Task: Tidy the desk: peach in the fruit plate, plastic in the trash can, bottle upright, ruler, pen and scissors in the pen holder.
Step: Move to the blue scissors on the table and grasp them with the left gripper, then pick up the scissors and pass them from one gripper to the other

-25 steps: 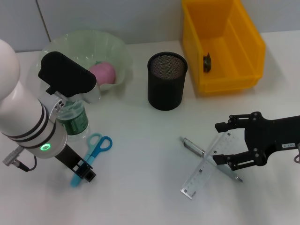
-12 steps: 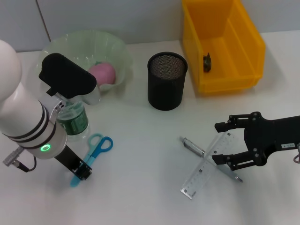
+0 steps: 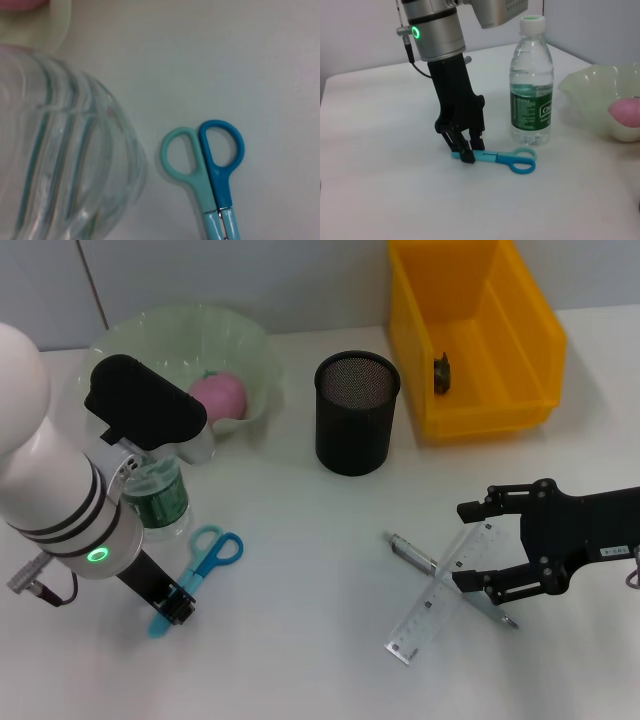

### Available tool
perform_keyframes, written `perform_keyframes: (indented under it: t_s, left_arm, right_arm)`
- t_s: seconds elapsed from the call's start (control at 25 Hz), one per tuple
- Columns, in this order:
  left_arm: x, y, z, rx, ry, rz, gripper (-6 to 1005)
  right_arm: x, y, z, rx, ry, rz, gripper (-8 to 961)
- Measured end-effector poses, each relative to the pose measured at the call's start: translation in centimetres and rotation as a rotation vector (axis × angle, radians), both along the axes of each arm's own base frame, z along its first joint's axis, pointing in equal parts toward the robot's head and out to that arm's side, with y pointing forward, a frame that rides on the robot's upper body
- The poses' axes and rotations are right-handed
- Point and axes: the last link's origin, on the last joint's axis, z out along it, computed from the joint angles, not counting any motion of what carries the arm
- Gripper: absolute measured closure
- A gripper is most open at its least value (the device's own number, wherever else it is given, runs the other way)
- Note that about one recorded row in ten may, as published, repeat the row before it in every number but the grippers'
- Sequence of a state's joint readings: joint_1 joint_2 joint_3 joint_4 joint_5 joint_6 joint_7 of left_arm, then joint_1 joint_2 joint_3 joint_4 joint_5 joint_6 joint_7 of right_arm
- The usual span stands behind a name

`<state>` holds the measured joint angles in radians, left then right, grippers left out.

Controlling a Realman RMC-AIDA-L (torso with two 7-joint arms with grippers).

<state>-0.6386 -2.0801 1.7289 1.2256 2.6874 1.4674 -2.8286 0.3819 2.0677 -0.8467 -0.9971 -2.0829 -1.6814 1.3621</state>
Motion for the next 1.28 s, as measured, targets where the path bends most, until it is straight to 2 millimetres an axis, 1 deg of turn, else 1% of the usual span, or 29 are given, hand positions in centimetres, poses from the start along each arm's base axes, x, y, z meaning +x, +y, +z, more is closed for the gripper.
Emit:
perform_keyframes:
  t_s: [0.52,0.68,0.96,1.16,1.28]
  left_arm:
    - [0.1,0.3,0.1,0.008,0.000,-0.011,792]
    - [0.4,0.1,0.5,-0.010,-0.047,-0.004,792]
    - [1.5,-0.4,2.4,-0.032,-0.290,0.012,787]
    - [2.3,-1.0,3.3,-0.080,-0.474,-0.013,783]
    - [3.0,-1.7,3.7,-0.125,-0.617,-0.067,781]
  right_arm:
    - [0.0,0.0,0.0,0.001,0.000,0.000,140]
    - [0.0,0.0,0.0,0.002,-0.001,-0.001,140]
    - [0.2,0.1,0.6,0.025,0.018,-0.014,140]
    - [0.7,0.2,1.9,0.073,0.037,-0.040,140]
    - [1.1,0.4,2.7,0.113,0.054,-0.060,140]
